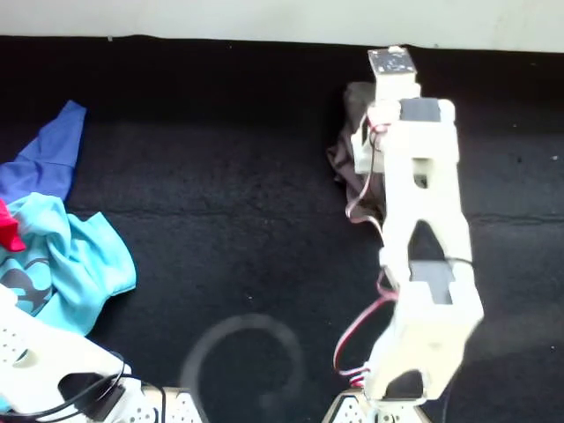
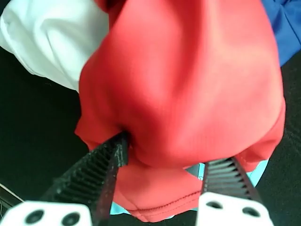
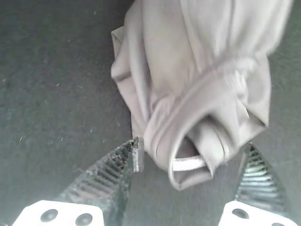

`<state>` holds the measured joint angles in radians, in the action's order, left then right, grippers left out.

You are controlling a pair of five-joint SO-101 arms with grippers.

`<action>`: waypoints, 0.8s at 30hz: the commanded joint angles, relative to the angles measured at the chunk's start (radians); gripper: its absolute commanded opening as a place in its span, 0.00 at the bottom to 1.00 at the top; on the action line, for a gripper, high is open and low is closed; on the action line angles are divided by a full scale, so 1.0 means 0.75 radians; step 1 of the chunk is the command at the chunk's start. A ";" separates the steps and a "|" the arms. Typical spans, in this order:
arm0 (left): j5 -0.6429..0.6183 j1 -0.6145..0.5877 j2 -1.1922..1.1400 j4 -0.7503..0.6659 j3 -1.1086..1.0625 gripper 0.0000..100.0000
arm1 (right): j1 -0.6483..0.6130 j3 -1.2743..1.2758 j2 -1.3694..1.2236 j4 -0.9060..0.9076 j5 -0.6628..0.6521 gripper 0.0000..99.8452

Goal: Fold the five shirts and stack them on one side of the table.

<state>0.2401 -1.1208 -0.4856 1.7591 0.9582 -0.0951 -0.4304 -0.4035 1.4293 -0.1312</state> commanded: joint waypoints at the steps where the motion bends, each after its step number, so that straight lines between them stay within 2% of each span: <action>1: 0.004 -0.034 0.128 0.010 -0.009 0.26 | 0.001 -0.281 -0.202 0.052 0.012 0.32; 6: 0.000 -0.060 0.410 0.010 -0.011 0.26 | 0.001 -0.574 -0.486 0.154 0.008 0.31; 7: 0.000 -0.060 0.465 0.010 -0.011 0.26 | 0.001 -0.639 -0.527 0.189 0.012 0.28; 8: 0.000 -0.060 0.512 0.010 -0.011 0.26 | 0.001 -0.707 -0.557 0.222 0.014 0.22; 10: 0.000 -0.058 0.600 0.010 -0.015 0.26 | 0.001 -0.854 -0.598 0.279 0.014 0.04; 11: 0.000 -0.054 0.645 0.010 -0.032 0.26 | 0.001 -0.932 -0.607 0.308 0.014 0.00; 12: 0.000 -0.048 0.686 0.010 -0.060 0.26 | 0.001 -1.006 -0.607 0.343 0.014 0.03; 18: 0.000 0.064 0.858 0.004 -0.404 0.26 | -0.001 -1.468 -0.582 0.447 0.010 0.01; 24: 0.000 0.316 0.907 0.002 -0.815 0.26 | -0.075 -1.494 -0.341 0.447 0.010 0.01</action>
<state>0.2401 -0.9812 0.1588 1.7622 0.4580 -0.1074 -1.4968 -0.8147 1.7530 -0.1297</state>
